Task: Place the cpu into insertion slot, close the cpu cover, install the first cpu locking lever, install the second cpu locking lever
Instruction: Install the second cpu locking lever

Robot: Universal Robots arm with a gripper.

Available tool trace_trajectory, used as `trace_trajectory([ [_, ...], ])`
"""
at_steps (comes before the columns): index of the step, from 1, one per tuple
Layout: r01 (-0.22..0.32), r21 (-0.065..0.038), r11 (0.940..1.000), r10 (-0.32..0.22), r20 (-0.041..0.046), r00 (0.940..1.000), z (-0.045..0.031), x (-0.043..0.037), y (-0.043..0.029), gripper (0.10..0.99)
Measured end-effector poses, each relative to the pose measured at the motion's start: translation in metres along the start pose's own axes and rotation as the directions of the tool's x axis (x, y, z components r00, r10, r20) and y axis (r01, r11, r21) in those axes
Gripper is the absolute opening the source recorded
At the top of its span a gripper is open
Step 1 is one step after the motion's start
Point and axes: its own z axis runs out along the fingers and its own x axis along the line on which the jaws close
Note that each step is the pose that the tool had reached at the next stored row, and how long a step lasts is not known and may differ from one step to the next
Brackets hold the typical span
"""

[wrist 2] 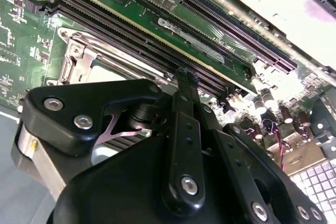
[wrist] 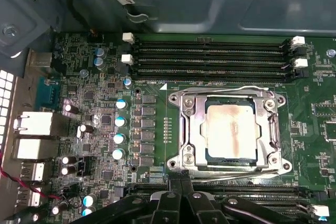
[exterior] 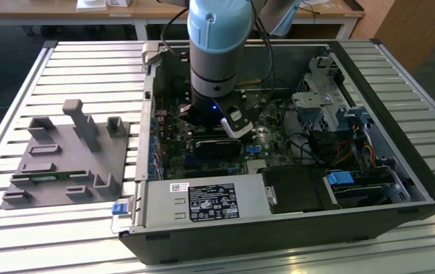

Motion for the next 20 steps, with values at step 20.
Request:
trace_trajectory([
  [20,0.000,-0.007,1.0000,0.000,0.0003,1.0000,0.0056,0.0028,0.0096,0.106],
])
